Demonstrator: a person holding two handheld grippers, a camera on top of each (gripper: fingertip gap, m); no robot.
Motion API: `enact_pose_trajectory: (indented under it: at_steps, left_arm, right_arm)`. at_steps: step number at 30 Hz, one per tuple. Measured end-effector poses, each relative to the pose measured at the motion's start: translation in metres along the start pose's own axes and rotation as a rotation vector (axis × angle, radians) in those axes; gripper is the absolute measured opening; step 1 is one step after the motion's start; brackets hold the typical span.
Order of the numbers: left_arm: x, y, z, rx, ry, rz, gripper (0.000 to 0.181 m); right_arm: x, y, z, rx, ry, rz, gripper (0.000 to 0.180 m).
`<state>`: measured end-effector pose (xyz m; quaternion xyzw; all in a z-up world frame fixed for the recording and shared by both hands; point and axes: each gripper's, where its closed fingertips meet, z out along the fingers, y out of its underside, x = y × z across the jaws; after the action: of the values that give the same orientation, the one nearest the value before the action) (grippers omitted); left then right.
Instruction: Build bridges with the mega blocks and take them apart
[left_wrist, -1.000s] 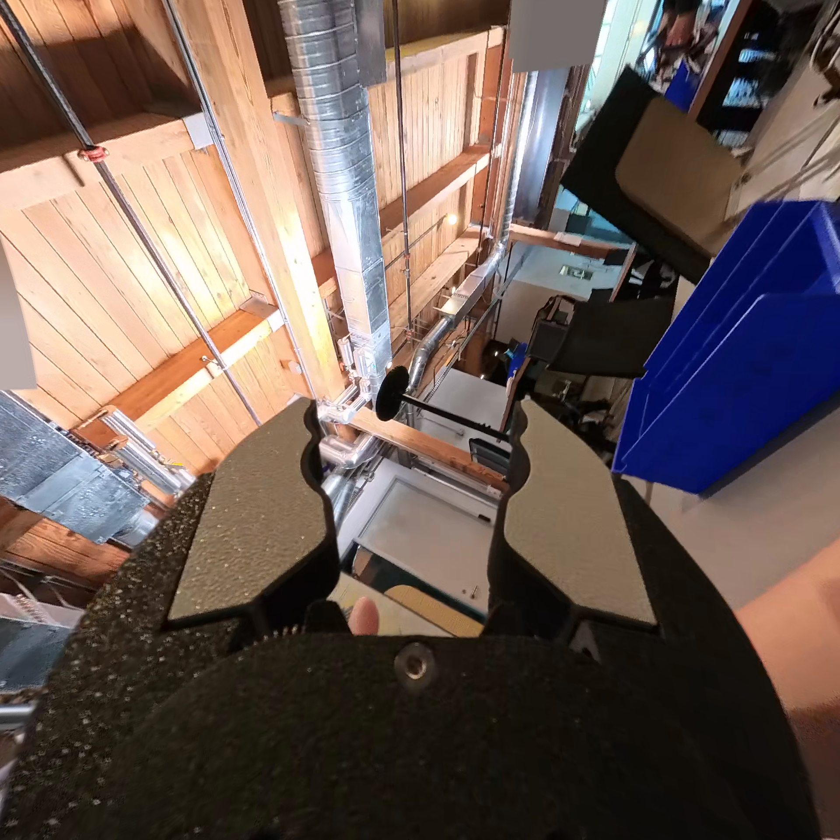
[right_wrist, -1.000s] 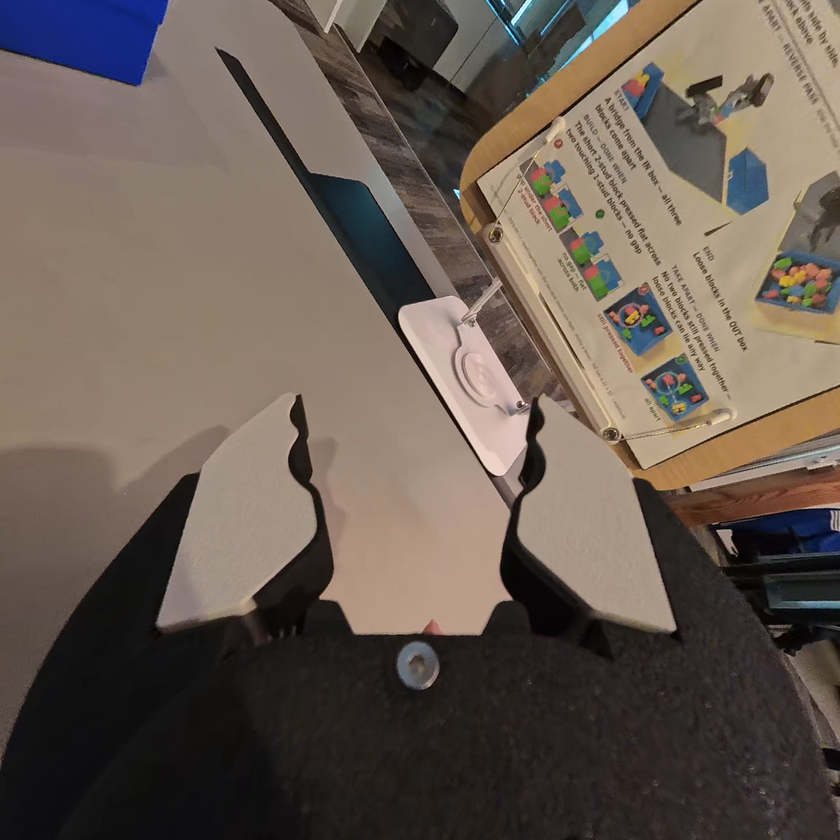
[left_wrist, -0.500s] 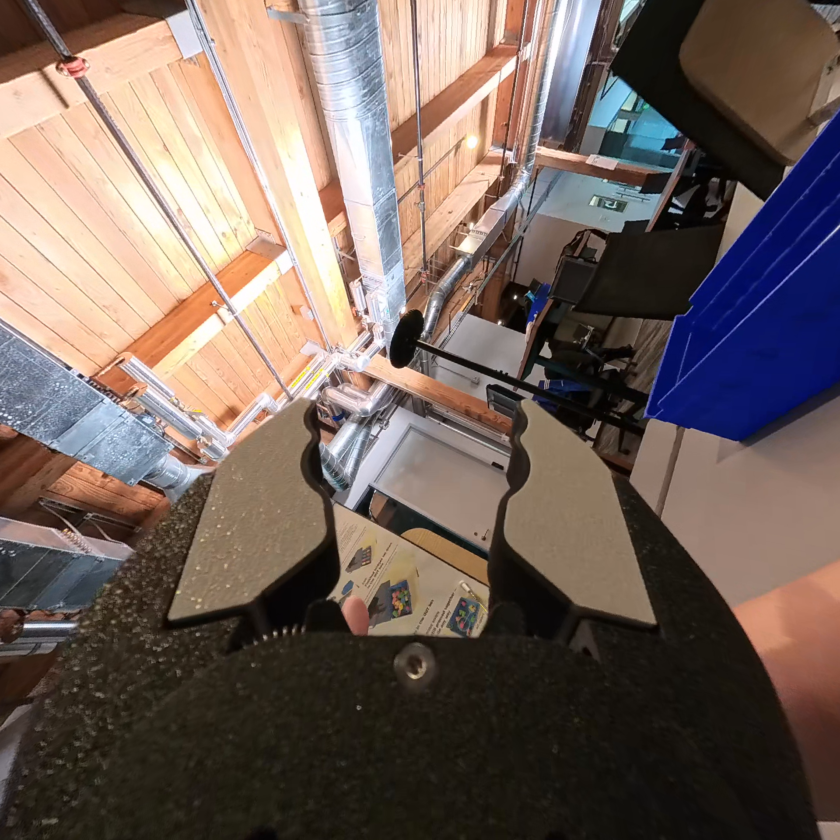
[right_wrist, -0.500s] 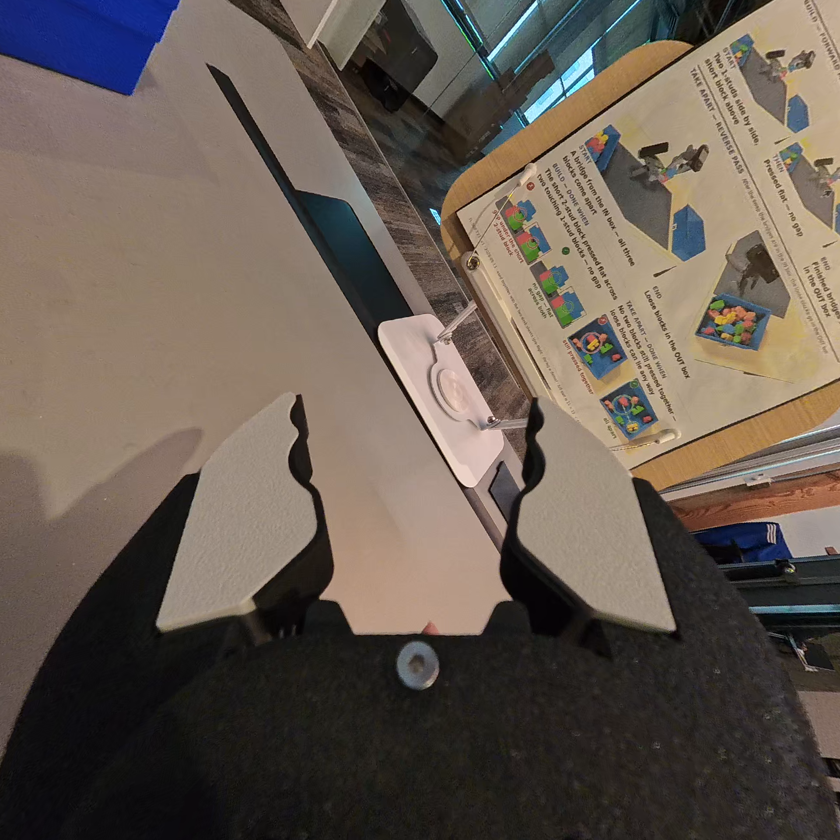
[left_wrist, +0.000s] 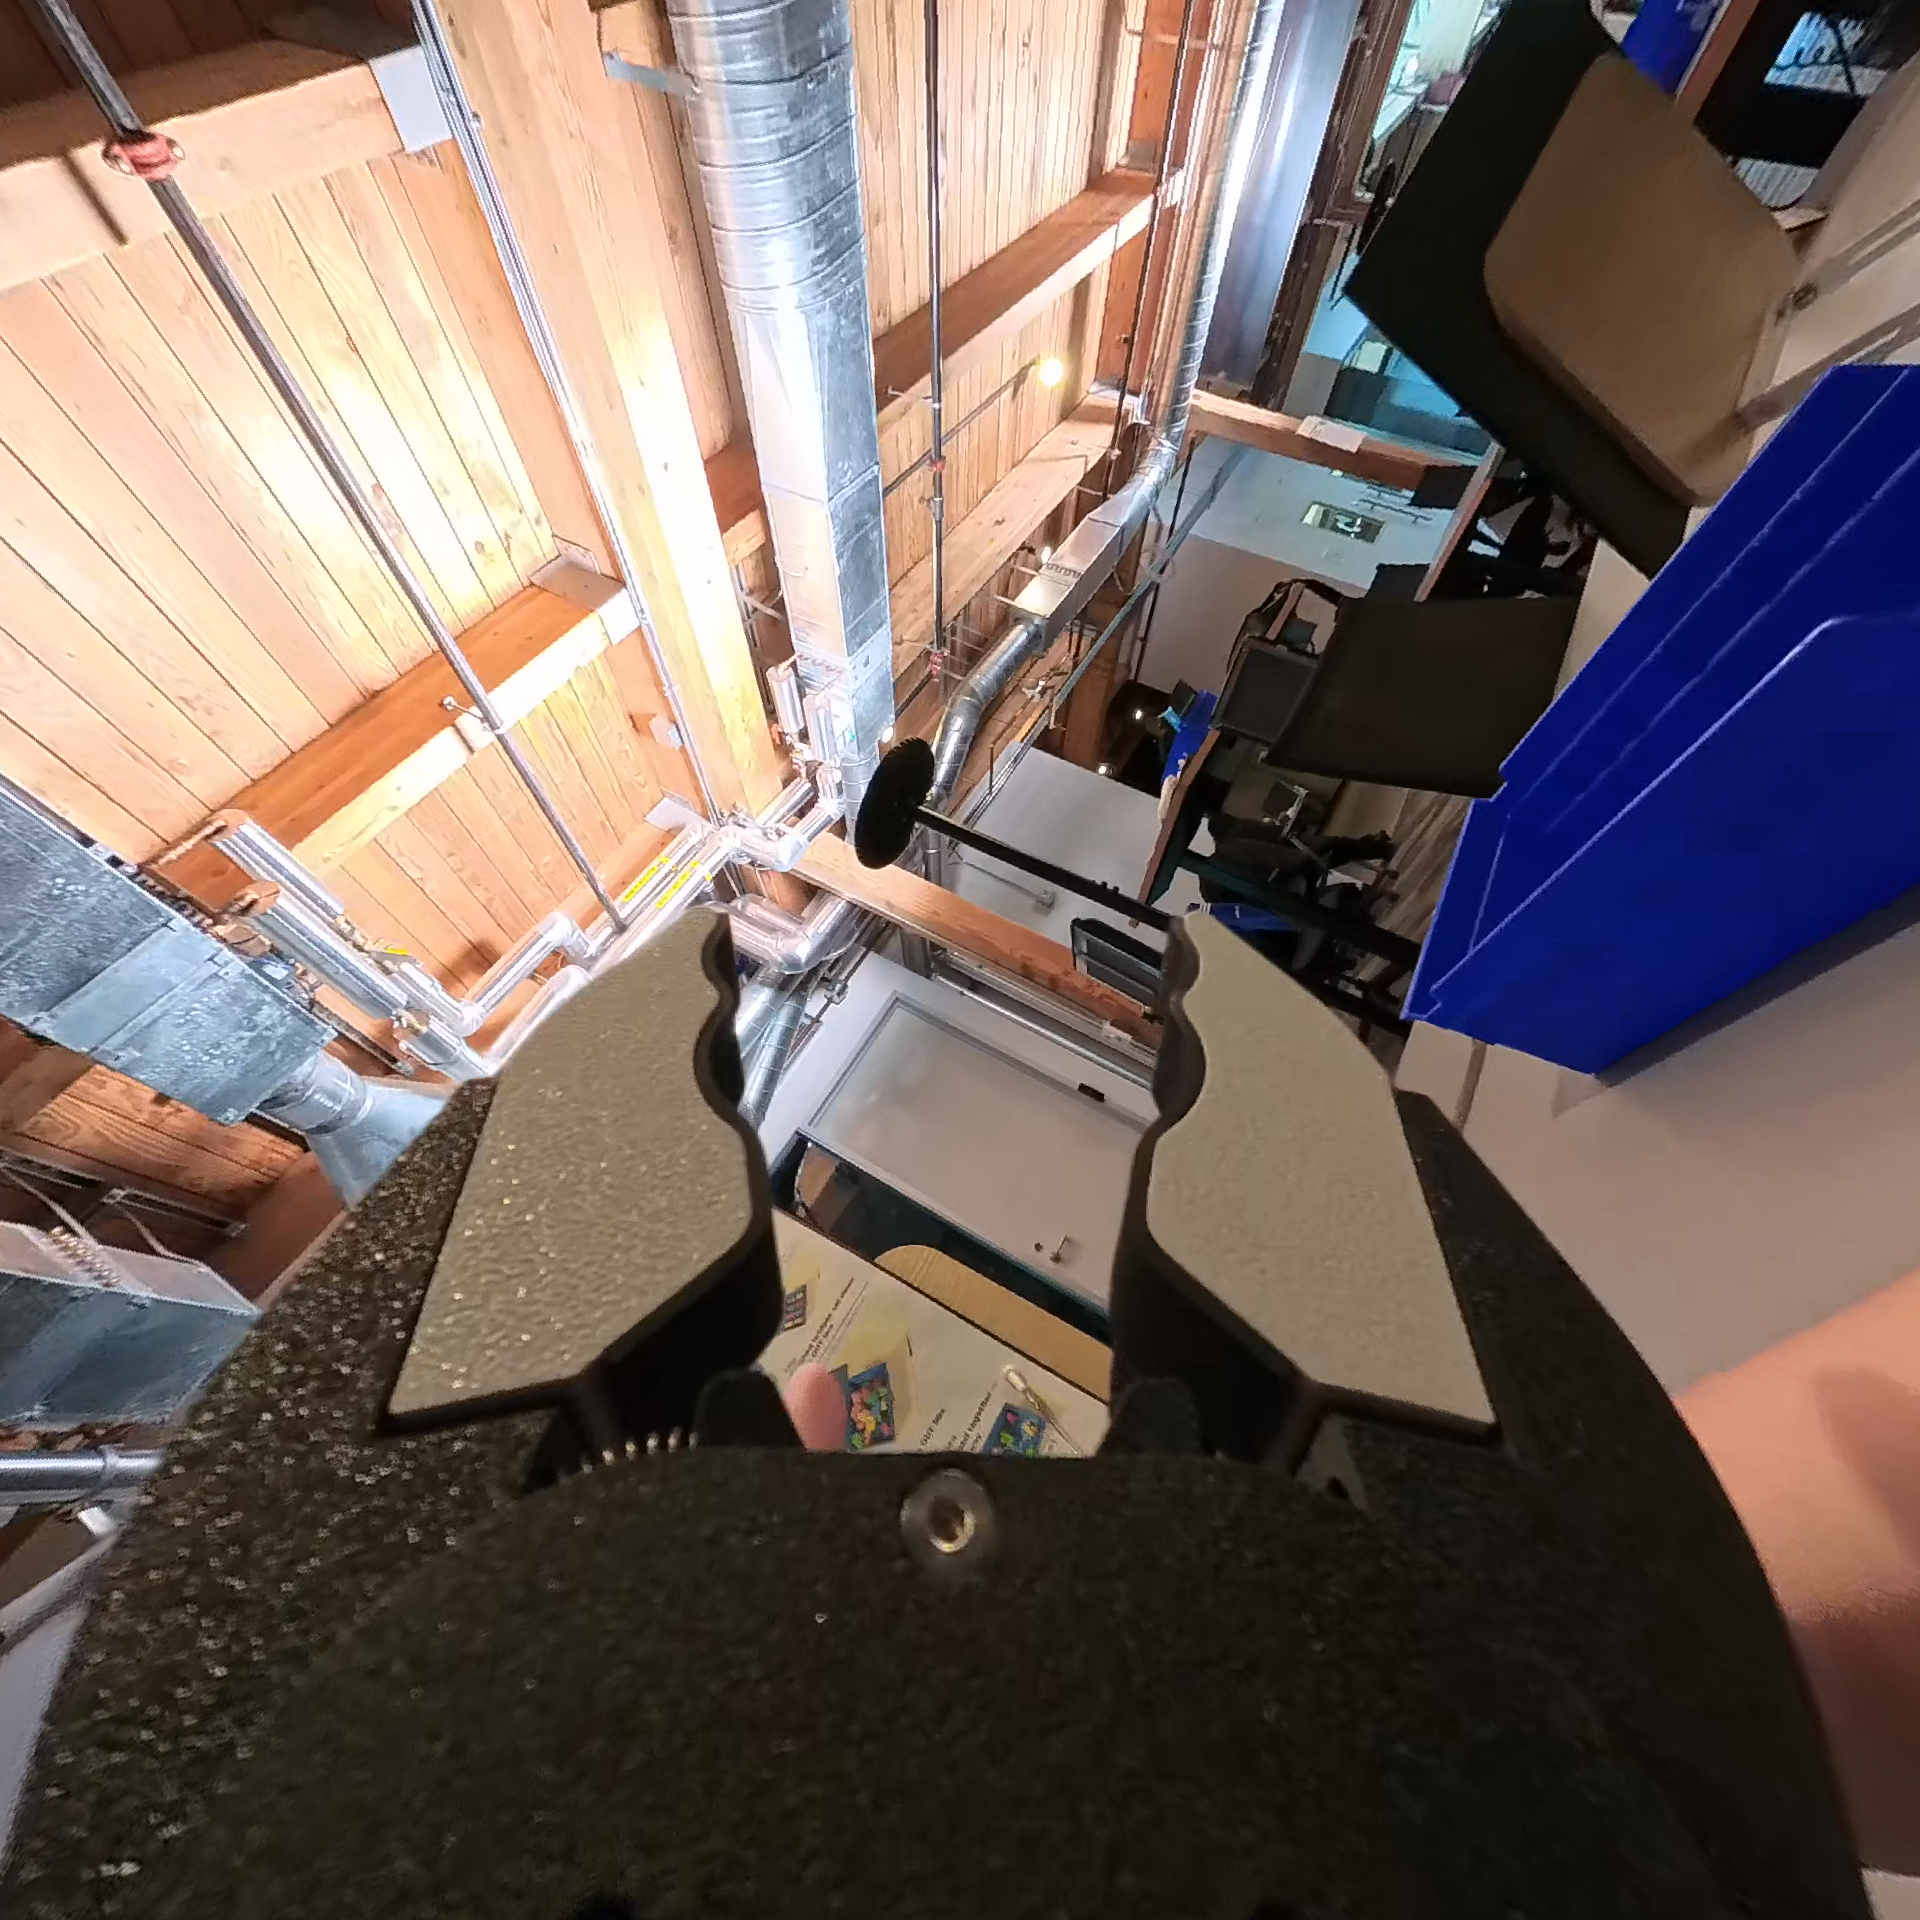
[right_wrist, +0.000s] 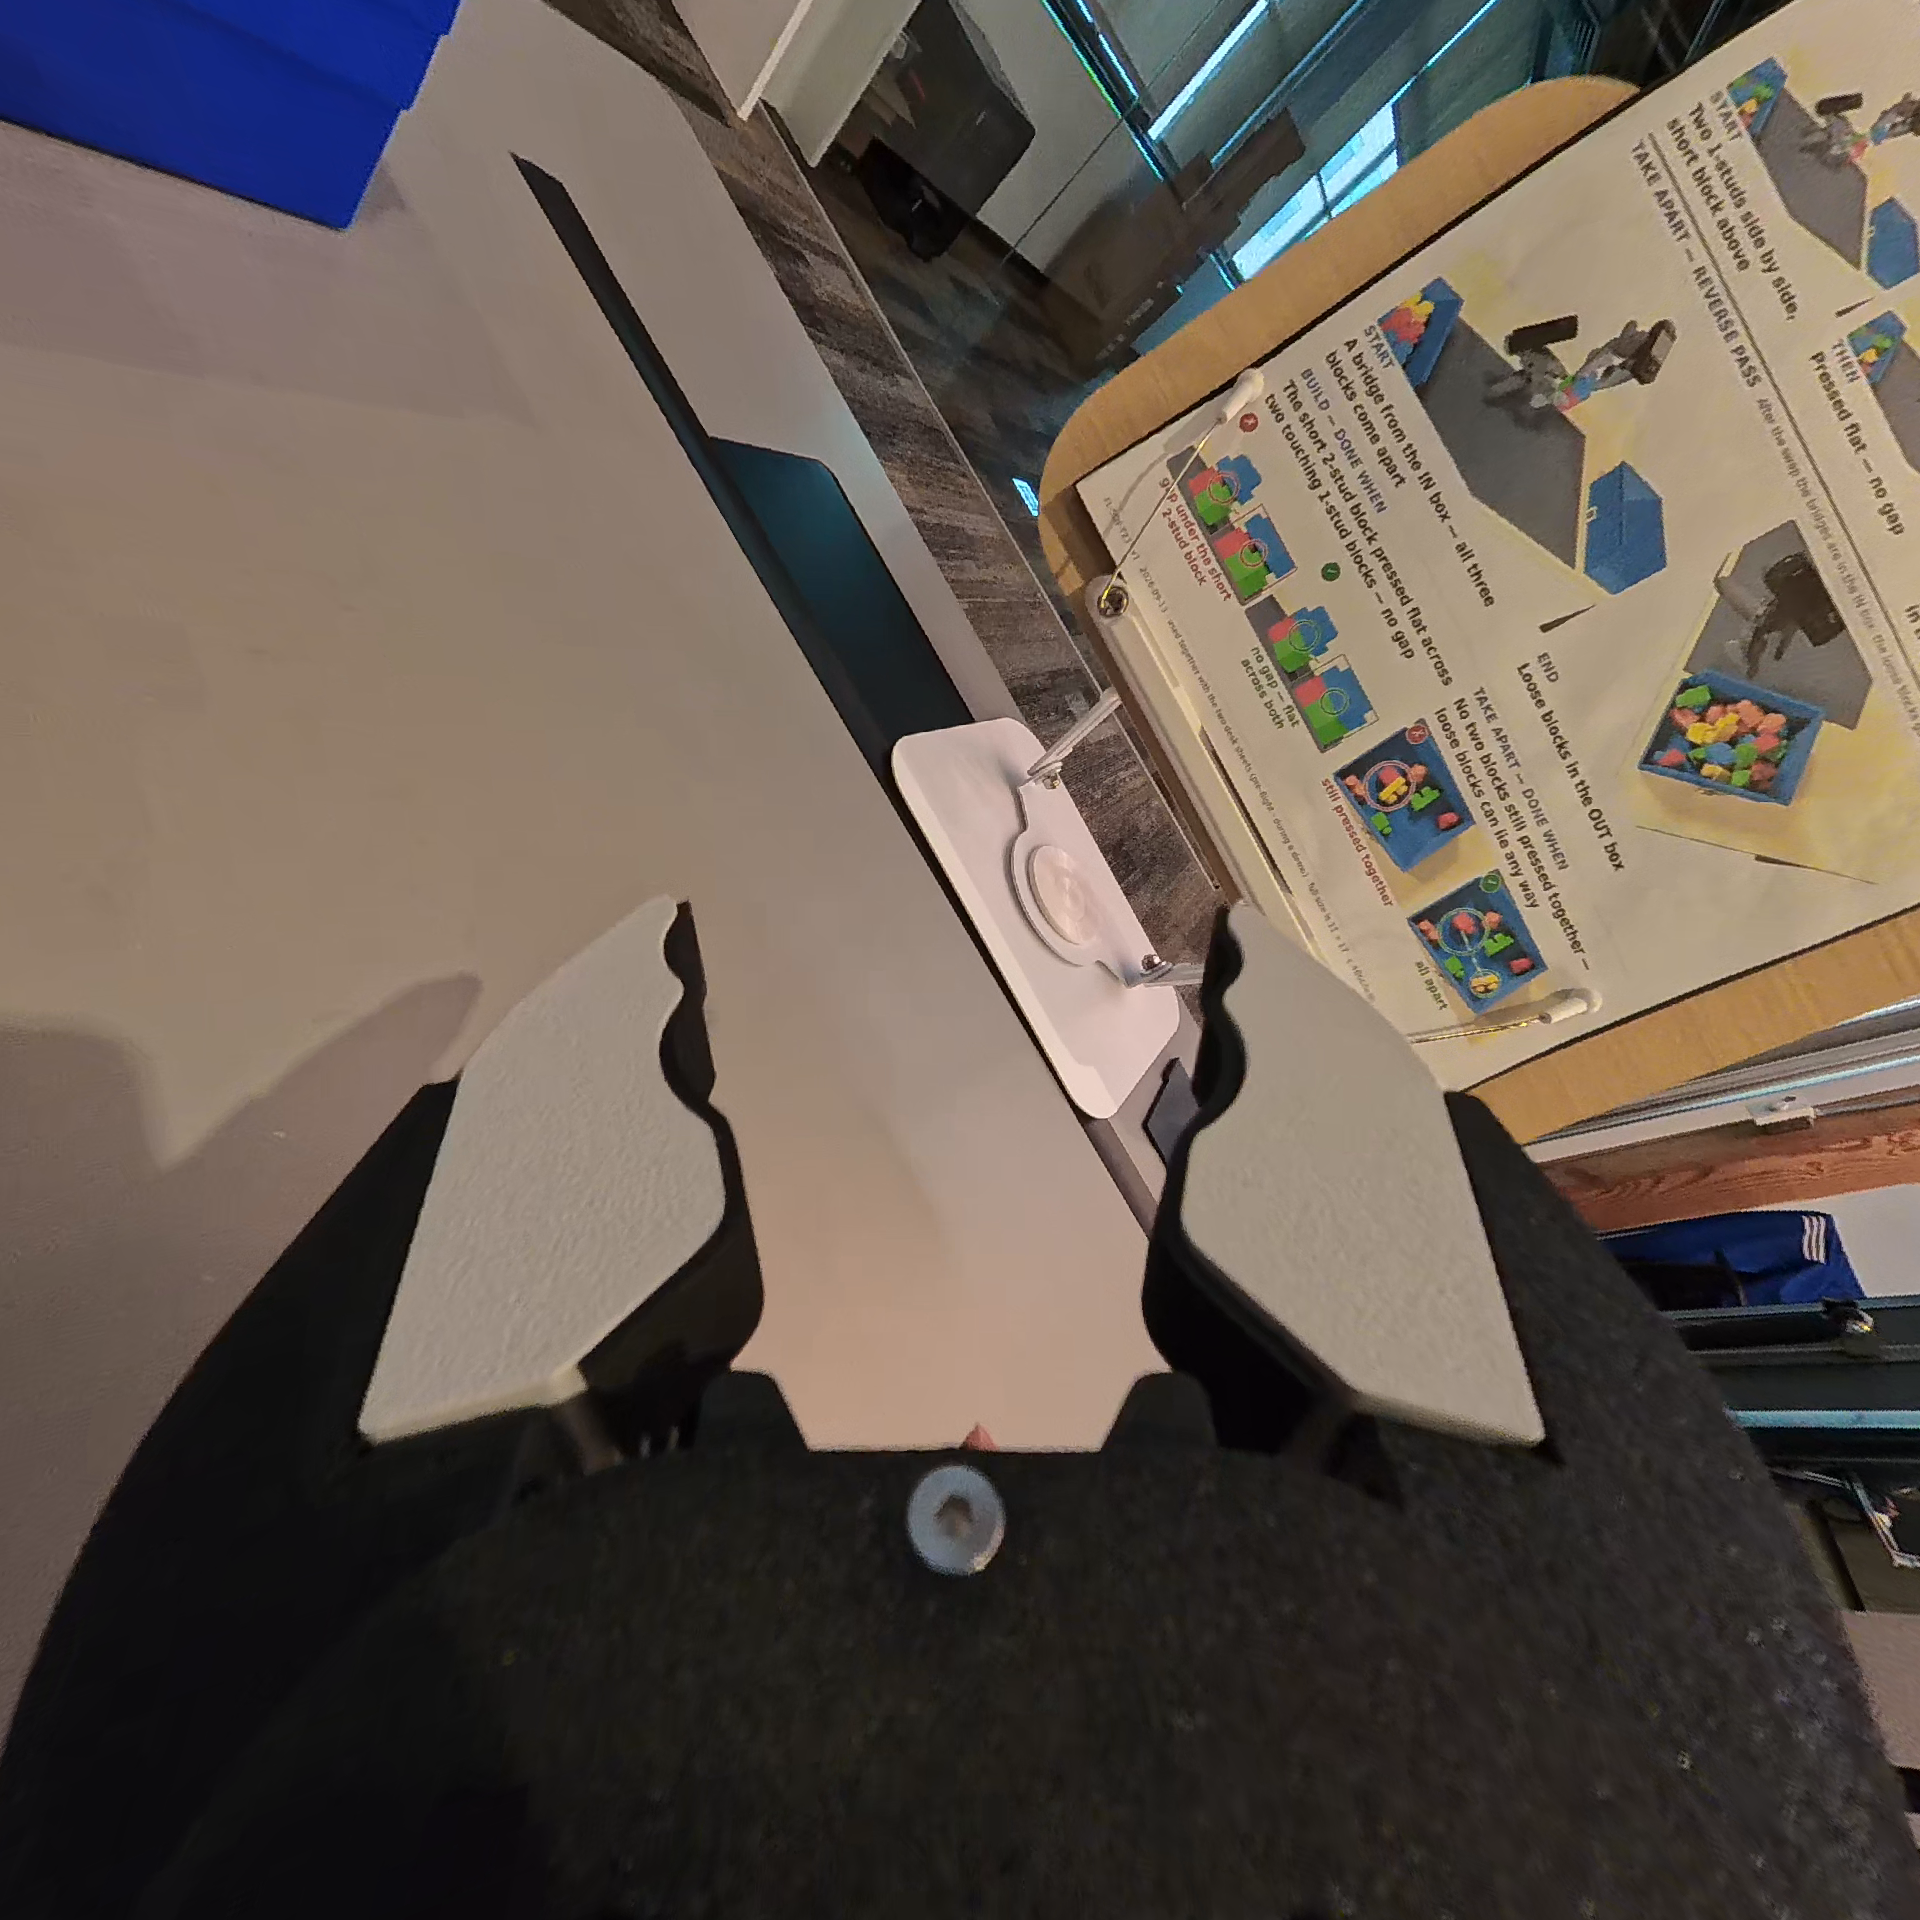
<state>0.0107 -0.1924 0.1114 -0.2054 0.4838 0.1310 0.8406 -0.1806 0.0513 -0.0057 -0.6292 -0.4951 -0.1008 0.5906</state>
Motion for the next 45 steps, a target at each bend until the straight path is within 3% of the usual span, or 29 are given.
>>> enact_pose_trajectory:
  at_steps: [4,7,10,15,19,25,31,38,41,45]
  left_arm:
    - [0.001,0.014,0.004,-0.07,0.029,-0.064,0.076]
    - [-0.021,0.045,0.007,-0.165,0.002,-0.18,0.074]
    - [-0.061,0.099,0.004,-0.308,-0.063,-0.361,0.075]
    - [-0.114,0.22,-0.029,-0.567,-0.195,-0.695,0.075]
    - [-0.118,0.302,-0.065,-0.749,-0.265,-0.879,0.075]
    - [-0.089,0.385,-0.117,-1.048,-0.285,-0.832,0.07]
    - [-0.06,0.41,-0.134,-1.158,-0.24,-0.854,0.064]
    - [-0.057,0.407,-0.134,-1.128,-0.215,-0.946,0.054]
    - [-0.059,0.397,-0.127,-1.088,-0.149,-0.951,0.032]
    - [-0.069,0.371,-0.117,-1.039,-0.048,-0.95,0.019]
  right_arm:
    - [0.0,0.018,0.01,-0.039,-0.023,0.035,0.091]
    - [0.007,0.056,0.025,-0.119,-0.048,0.134,0.092]
    - [0.021,0.104,0.035,-0.207,-0.079,0.306,0.089]
    - [0.063,0.163,0.029,-0.234,-0.05,0.609,0.087]
    - [0.097,0.173,0.011,-0.152,-0.026,0.798,0.089]
    - [0.137,0.148,-0.02,-0.038,0.073,0.767,0.093]
    - [0.149,0.114,-0.035,0.052,0.14,0.692,0.084]
    - [0.139,0.111,-0.033,0.024,0.107,0.639,0.074]
    - [0.134,0.106,-0.034,0.028,0.073,0.621,0.061]
    - [0.133,0.105,-0.035,0.014,0.073,0.571,0.054]
